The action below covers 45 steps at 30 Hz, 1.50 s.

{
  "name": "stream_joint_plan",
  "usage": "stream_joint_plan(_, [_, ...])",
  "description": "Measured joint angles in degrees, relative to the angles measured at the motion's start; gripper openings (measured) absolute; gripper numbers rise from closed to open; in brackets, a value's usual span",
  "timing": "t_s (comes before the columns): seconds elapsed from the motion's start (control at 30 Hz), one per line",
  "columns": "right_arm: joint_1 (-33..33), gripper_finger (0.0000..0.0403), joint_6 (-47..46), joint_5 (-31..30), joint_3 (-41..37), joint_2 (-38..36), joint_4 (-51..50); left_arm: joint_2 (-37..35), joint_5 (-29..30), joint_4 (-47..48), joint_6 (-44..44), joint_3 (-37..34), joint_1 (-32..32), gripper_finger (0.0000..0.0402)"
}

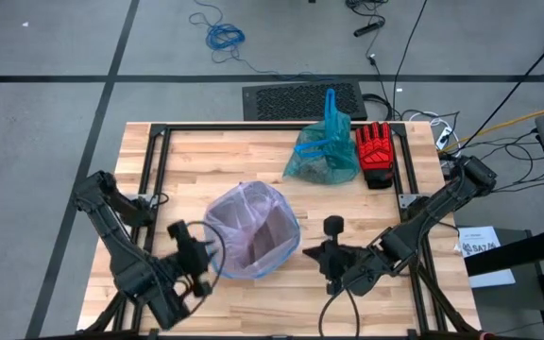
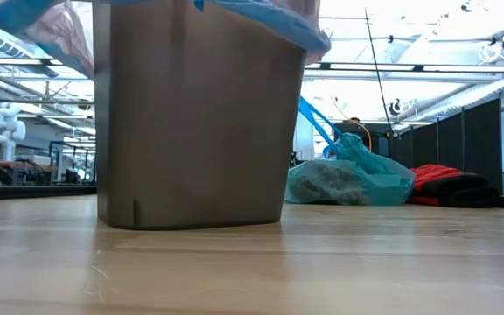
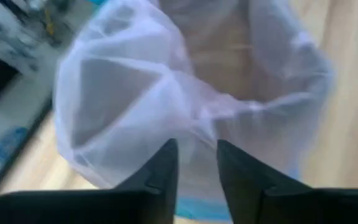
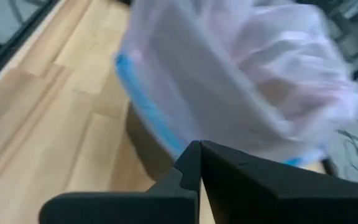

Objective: Place trash/remove bag and relplace
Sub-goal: Insert the pink trash bag into the black trash bin

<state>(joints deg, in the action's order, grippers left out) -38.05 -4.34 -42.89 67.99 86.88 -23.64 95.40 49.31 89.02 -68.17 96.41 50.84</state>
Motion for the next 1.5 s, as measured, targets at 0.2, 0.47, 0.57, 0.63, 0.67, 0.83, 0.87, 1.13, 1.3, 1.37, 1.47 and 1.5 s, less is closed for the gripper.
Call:
stream_joint_plan(0.2, [0.81, 0.0, -0.71, -0.93, 0.0, -5.35, -4.15, -3.24, 5.06, 1.3, -2.06, -6.56, -4.36, 0.0011])
stream_joint_plan(0.47, [5.53, 0.0, -0.51, -0.67, 0.02, -7.66, -9.64, -11.59, 6.73, 0.93, -10.17, -18.52, -10.59, 0.0002])
stream_joint_plan(0.57, [7.27, 0.0, 0.54, -0.13, 0.02, -7.64, -10.08, -15.82, 8.57, 1.15, -13.71, -21.42, -10.35, 0.0001])
stream_joint_plan(0.63, [8.45, 0.0, 1.48, 0.64, 0.02, -7.64, -9.41, -17.63, 9.68, 1.03, -14.52, -21.78, -9.16, 0.0001])
stream_joint_plan(0.67, [9.23, 0.0, 2.31, 1.24, 0.01, -7.64, -8.88, -18.29, 10.94, 0.86, -14.84, -21.78, -8.45, 0.0001])
stream_joint_plan(0.83, [13.69, 0.0, 7.36, 5.89, -1.04, -7.65, -3.82, -20.2, 14.55, 1.01, -15.99, -22.2, -7.06, 0.0001])
stream_joint_plan(0.87, [14.97, 0.0, 8.98, 7.79, -1.93, -7.89, -2.41, -20.35, 14.59, 0.93, -16.9, -23.11, -6.83, 0.0001])
stream_joint_plan(1.13, [27.52, 0.0, 14.93, 28.24, -15.82, -14.4, 18.14, -20.22, 13.31, 0.22, -34.3, -37.6, -5.12, 0.0])
stream_joint_plan(1.3, [32.33, 0.0, 15.53, 39.0, -21.83, -15.64, 33.15, -20.49, 16.73, -2.76, -45.62, -44.8, -1.0, 0.0])
stream_joint_plan(1.37, [33.57, 0.0, 15.47, 41.63, -22.43, -14.28, 36.35, -20.45, 19.17, -5.82, -46.93, -46.97, -0.23, 0.0])
stream_joint_plan(1.47, [34.96, 0.0, 14.59, 43.34, -22.43, -11.13, 39.38, -20.46, 20.35, -9.67, -46.99, -49.73, -0.1, 0.0])
stream_joint_plan(1.5, [35.23, 0.0, 14.31, 43.71, -22.43, -9.87, 40.41, -20.46, 21.03, -11.31, -46.98, -50.47, -0.12, 0.0])
